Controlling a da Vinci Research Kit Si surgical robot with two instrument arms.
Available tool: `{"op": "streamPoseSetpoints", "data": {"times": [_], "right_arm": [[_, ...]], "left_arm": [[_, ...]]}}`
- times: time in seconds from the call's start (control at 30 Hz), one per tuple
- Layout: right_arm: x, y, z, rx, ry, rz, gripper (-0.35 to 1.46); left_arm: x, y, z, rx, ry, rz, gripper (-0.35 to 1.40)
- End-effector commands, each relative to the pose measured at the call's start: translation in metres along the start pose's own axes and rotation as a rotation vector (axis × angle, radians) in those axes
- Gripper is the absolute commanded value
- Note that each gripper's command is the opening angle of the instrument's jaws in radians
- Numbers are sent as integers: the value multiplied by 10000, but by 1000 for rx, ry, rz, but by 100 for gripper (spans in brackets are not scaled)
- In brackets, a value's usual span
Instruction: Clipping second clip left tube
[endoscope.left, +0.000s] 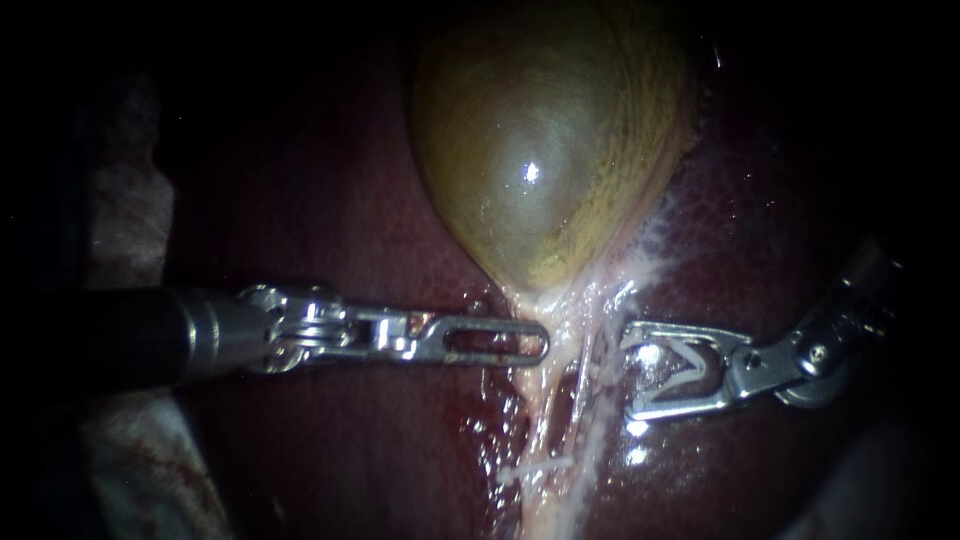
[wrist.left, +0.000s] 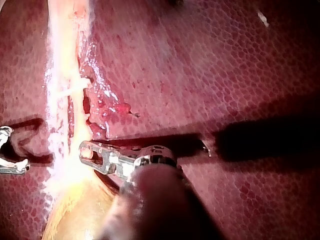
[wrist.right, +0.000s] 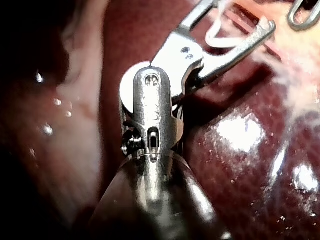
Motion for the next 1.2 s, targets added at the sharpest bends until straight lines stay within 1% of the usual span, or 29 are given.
{"op": "streamPoseSetpoints", "data": {"times": [0.03,0.27,0.4,0.6,0.77,1.0,1.2], "right_arm": [[0,0,0,0,-1,0,58],[-1,-2,0,0,0,-7,58],[-3,-4,2,-1,-2,6,58],[-7,-12,8,3,-3,15,59],[-11,-21,17,9,-5,27,59],[-17,-31,32,18,-33,74,58],[-18,-31,42,12,-37,88,58]], "left_arm": [[0,0,0,-1,0,3,-35],[1,4,-2,-1,0,7,-35],[1,9,-5,-1,-2,9,-35],[3,25,-17,-3,-7,18,-35],[4,39,-28,-3,-6,27,-35],[2,54,-34,-2,-6,31,-35],[2,61,-36,-1,-6,38,-35]]}}
